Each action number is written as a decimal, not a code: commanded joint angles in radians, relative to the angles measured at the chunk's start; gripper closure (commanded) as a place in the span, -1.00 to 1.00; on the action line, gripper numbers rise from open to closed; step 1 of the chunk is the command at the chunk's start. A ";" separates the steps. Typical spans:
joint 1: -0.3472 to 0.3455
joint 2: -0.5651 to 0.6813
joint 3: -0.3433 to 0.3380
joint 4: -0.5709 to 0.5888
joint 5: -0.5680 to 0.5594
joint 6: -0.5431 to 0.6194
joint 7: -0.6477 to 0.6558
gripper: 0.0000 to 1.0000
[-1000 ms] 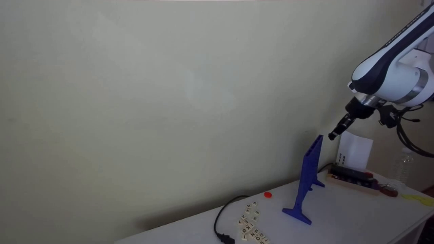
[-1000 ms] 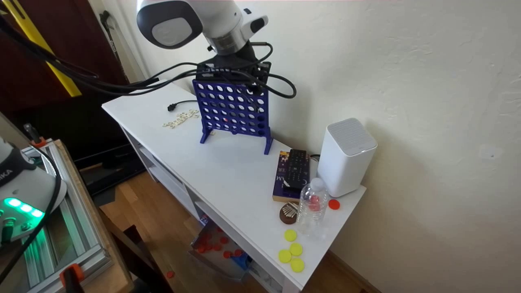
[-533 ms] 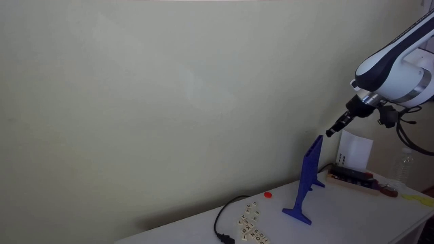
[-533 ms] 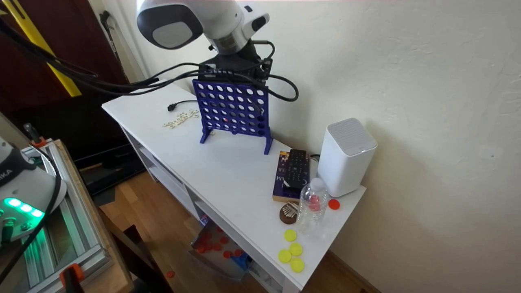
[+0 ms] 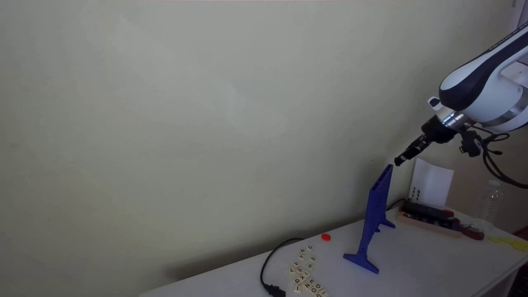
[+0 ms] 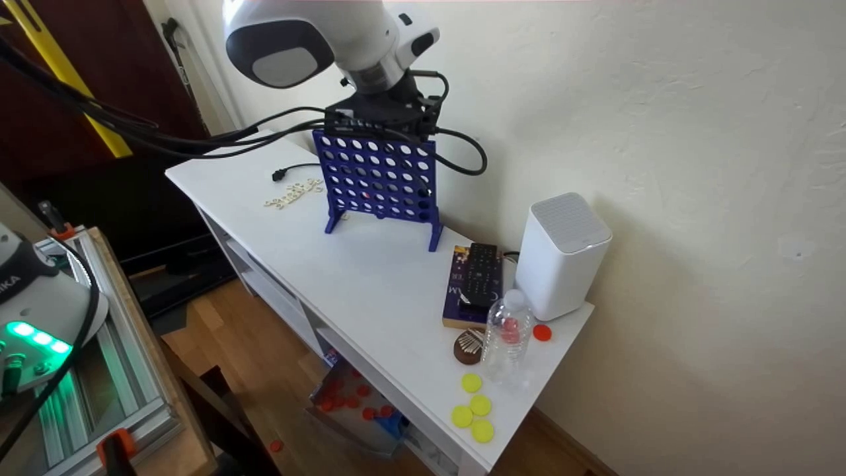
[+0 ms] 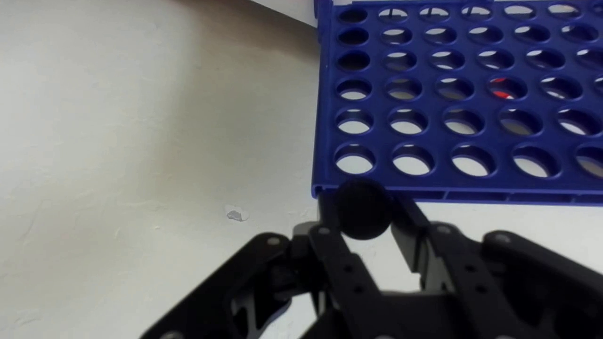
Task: Pick up the dark blue circle and put it in the blue object
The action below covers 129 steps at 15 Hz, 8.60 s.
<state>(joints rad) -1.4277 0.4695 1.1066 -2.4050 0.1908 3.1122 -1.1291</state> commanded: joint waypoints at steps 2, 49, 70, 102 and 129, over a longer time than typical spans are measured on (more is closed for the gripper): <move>-0.076 0.067 0.048 -0.006 -0.143 -0.005 0.077 0.82; 0.024 0.166 -0.048 0.121 -0.320 -0.083 0.212 0.82; 0.017 0.162 -0.052 0.087 -0.328 -0.072 0.193 0.82; -0.085 0.141 0.023 0.014 -0.362 -0.043 0.171 -1.00; -0.426 -0.109 0.249 -0.104 -0.322 -0.375 0.171 -1.00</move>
<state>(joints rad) -1.8213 0.4116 1.3291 -2.4880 -0.1450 2.7731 -0.9574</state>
